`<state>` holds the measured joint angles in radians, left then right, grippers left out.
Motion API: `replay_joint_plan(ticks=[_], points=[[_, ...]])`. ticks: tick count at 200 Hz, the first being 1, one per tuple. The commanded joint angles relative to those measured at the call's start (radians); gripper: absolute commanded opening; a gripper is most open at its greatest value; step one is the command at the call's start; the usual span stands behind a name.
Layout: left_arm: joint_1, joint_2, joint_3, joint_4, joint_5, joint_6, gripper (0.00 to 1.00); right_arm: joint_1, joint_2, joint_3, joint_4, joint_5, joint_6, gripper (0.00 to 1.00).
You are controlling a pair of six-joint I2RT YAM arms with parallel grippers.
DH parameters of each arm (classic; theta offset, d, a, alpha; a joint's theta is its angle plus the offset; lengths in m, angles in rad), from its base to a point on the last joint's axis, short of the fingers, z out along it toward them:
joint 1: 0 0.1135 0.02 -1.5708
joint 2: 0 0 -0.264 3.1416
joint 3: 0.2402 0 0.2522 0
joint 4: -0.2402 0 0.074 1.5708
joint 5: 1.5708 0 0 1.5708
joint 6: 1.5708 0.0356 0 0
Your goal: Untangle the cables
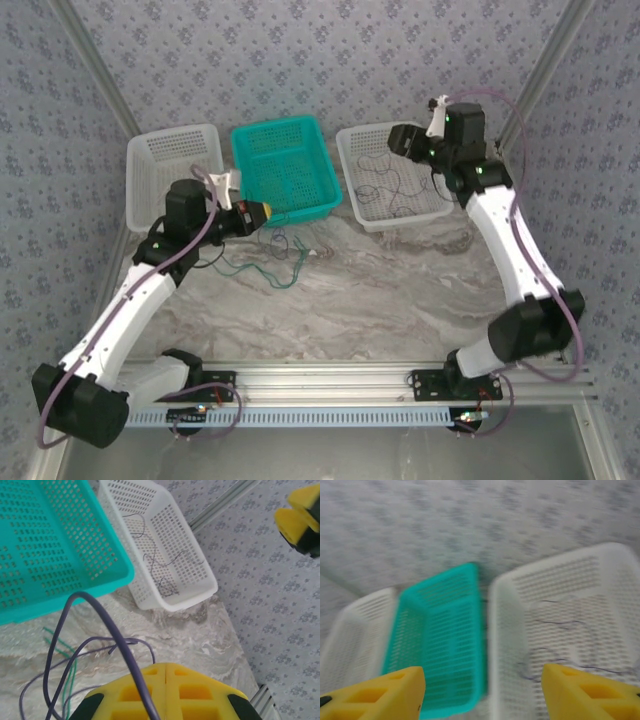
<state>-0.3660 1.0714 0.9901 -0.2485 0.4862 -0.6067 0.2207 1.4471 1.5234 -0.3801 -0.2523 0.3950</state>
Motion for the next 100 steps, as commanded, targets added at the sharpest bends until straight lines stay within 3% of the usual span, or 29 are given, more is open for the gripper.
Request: replay_joint_plan(ticks=[1, 30, 46, 100], points=[[-0.023, 0.037, 0.077, 0.079, 0.004, -0.023, 0.0, 0.115, -0.067, -0.155, 0.134, -0.163, 0.019, 0.66], [-0.032, 0.085, 0.114, 0.105, 0.017, -0.039, 0.0, 0.317, -0.122, -0.391, 0.33, -0.063, 0.013, 0.74], [-0.034, 0.099, 0.119, 0.125, 0.027, -0.053, 0.0, 0.381, -0.112, -0.481, 0.447, -0.073, 0.043, 0.74], [-0.043, 0.103, 0.113, 0.132, 0.04, -0.061, 0.0, 0.402, -0.019, -0.549, 0.584, -0.141, 0.128, 0.6]])
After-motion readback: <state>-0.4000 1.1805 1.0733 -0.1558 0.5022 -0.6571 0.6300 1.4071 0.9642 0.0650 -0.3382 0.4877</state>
